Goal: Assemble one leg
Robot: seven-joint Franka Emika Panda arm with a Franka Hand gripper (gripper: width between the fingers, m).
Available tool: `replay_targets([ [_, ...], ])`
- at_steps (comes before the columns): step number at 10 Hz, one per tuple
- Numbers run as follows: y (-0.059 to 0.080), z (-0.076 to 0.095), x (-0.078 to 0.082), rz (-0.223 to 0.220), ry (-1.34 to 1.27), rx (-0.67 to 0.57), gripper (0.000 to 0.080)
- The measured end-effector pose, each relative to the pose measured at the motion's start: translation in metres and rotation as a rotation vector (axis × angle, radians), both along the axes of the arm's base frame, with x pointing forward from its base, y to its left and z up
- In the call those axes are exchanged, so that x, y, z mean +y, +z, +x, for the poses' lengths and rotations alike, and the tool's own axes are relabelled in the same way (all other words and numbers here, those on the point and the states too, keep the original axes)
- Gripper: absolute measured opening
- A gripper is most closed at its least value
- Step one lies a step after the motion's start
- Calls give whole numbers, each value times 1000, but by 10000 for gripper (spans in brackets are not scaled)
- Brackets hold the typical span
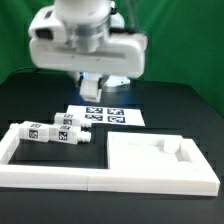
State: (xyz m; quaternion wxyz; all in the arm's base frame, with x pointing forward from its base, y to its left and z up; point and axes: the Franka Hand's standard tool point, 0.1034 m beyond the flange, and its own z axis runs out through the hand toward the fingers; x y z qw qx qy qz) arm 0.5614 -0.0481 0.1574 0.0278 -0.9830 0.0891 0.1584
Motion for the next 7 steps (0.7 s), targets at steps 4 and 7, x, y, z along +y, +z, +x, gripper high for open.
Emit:
replay_targets([
  [4, 16, 11, 20, -38, -32, -266, 285],
  [7, 14, 23, 38, -77, -67, -528, 285],
])
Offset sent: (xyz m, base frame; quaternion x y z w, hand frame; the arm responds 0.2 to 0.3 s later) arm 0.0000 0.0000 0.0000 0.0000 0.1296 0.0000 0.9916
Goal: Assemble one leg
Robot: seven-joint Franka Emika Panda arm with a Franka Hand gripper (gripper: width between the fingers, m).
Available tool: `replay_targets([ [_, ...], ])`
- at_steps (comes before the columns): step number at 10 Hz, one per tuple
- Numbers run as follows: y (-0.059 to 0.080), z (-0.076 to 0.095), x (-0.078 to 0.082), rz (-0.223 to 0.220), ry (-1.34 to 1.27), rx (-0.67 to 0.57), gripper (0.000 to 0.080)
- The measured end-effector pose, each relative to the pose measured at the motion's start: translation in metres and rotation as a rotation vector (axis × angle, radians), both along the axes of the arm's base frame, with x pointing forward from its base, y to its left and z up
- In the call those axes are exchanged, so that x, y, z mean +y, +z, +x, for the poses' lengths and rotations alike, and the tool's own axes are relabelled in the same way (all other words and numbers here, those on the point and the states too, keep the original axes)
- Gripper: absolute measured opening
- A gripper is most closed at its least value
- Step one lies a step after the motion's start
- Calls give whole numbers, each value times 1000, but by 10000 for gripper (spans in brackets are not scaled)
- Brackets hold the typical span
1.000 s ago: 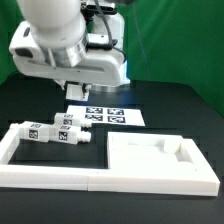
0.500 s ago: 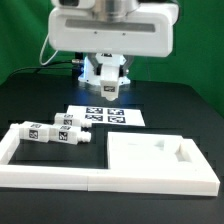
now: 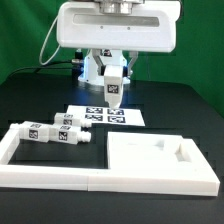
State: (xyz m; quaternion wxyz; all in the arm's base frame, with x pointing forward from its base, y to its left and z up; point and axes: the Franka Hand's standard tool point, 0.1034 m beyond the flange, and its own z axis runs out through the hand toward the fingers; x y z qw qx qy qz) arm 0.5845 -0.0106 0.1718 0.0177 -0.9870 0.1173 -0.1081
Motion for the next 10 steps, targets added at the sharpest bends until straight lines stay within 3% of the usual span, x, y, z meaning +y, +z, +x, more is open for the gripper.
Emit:
replay_targets([
  [2, -3, 14, 41, -3, -24, -190, 285],
  [4, -16, 26, 83, 19, -67, -330, 285],
  [5, -20, 25, 84, -7, -22, -330, 285],
  [8, -20, 25, 80, -17, -11, -329, 285],
  [9, -22, 28, 80, -49, 60, -329, 285],
  [10, -25, 36, 95, -64, 109, -336, 285],
])
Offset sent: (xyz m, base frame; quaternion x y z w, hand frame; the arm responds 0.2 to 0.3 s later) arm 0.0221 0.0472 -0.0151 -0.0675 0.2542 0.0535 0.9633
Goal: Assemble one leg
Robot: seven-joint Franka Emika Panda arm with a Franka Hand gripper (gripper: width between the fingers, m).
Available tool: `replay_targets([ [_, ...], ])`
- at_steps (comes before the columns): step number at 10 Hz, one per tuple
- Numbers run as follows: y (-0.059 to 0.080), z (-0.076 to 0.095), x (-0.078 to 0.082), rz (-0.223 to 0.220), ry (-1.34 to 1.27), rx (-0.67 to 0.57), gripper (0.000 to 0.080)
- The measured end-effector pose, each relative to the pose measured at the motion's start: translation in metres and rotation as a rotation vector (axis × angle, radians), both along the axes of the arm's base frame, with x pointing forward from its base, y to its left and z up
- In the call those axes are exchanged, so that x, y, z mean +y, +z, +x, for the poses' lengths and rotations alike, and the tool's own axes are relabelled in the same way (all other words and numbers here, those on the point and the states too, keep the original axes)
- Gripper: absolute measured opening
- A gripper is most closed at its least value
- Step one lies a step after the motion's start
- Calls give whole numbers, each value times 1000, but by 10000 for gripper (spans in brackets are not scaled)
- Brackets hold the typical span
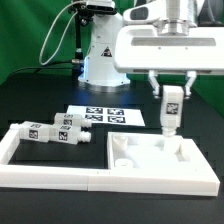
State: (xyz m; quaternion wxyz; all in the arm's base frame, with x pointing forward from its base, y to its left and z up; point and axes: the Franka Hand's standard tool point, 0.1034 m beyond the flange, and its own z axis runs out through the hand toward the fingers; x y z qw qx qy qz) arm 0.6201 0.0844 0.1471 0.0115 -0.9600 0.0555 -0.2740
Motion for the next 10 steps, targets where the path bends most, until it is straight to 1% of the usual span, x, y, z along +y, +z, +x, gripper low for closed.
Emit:
replay_targets([
  [1, -6, 3, 18, -17, 37, -4, 285],
  [2, -8, 2, 20, -20, 34, -23, 285],
  [6, -10, 3, 18, -23, 35, -22, 285],
  [9, -22, 12, 18, -54, 62, -37, 285],
  [10, -27, 11, 17, -58, 61, -31, 285],
])
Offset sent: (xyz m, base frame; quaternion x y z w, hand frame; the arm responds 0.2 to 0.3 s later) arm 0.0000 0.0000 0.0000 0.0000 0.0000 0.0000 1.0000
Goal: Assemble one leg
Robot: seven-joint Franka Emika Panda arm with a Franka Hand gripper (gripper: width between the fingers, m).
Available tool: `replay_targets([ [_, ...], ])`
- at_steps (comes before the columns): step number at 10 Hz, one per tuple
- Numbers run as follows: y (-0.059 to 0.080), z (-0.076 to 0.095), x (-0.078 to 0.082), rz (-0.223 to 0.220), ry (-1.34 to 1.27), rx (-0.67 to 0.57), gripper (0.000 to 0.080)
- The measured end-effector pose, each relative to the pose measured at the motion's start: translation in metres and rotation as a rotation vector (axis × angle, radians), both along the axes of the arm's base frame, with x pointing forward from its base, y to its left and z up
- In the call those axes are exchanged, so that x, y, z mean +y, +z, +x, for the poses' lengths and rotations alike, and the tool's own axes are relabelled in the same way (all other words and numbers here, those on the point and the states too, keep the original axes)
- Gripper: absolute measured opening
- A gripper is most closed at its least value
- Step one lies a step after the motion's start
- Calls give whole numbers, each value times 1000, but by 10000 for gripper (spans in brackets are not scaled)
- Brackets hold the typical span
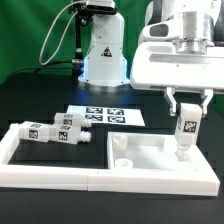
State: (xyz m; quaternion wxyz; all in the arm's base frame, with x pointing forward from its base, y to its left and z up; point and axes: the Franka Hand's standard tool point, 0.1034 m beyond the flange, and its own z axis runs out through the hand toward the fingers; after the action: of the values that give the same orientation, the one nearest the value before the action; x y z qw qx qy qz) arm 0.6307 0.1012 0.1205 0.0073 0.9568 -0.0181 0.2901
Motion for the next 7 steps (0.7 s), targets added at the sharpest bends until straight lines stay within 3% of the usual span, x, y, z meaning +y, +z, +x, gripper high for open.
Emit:
replay_targets([
  [3, -20, -6, 6, -14, 14, 18, 285],
  [7, -22, -2, 7, -13, 17, 12, 285],
])
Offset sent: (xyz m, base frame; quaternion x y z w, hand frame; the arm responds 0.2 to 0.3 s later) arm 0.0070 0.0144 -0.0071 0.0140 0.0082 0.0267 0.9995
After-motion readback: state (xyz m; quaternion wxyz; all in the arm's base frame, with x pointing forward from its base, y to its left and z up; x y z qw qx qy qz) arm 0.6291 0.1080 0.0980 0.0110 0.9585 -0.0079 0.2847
